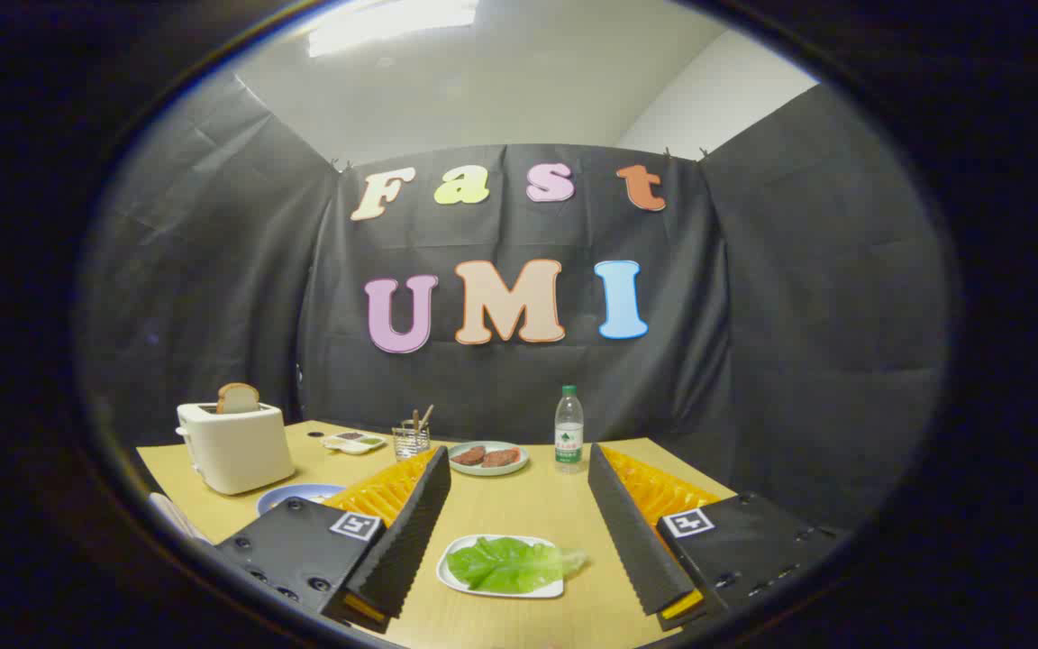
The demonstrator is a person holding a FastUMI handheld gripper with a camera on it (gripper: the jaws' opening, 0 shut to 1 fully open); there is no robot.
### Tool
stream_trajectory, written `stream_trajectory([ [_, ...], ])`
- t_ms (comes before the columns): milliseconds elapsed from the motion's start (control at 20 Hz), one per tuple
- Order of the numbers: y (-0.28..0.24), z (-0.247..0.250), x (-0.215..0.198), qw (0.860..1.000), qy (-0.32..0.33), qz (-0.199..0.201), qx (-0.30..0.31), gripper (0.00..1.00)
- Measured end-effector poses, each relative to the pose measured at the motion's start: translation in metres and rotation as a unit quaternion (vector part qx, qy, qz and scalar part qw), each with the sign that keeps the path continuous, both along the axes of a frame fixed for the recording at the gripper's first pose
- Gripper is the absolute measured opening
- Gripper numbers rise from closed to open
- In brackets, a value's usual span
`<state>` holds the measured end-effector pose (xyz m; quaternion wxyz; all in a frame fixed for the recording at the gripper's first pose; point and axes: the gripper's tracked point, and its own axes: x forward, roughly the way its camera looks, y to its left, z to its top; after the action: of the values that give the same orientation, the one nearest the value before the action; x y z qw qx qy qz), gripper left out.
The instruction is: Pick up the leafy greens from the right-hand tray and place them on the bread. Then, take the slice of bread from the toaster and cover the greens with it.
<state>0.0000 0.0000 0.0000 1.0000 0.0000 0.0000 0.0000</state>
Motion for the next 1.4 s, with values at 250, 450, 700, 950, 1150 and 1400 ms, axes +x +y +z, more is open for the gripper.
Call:
stream_trajectory([
  [250,-0.01,0.002,-0.001,1.0,-0.002,-0.01,0.005,0.97],
  [450,-0.017,0.005,-0.002,1.0,-0.005,-0.019,0.005,0.97],
  [700,-0.02,0.003,-0.002,1.0,-0.002,-0.024,0.005,0.97],
  [950,-0.018,0.0,-0.001,1.0,0.002,-0.022,0.002,0.97],
  [1150,-0.021,-0.009,0.004,1.0,0.012,-0.026,-0.003,0.97],
  [1400,-0.015,-0.035,0.017,0.999,0.044,-0.021,-0.008,0.97],
])
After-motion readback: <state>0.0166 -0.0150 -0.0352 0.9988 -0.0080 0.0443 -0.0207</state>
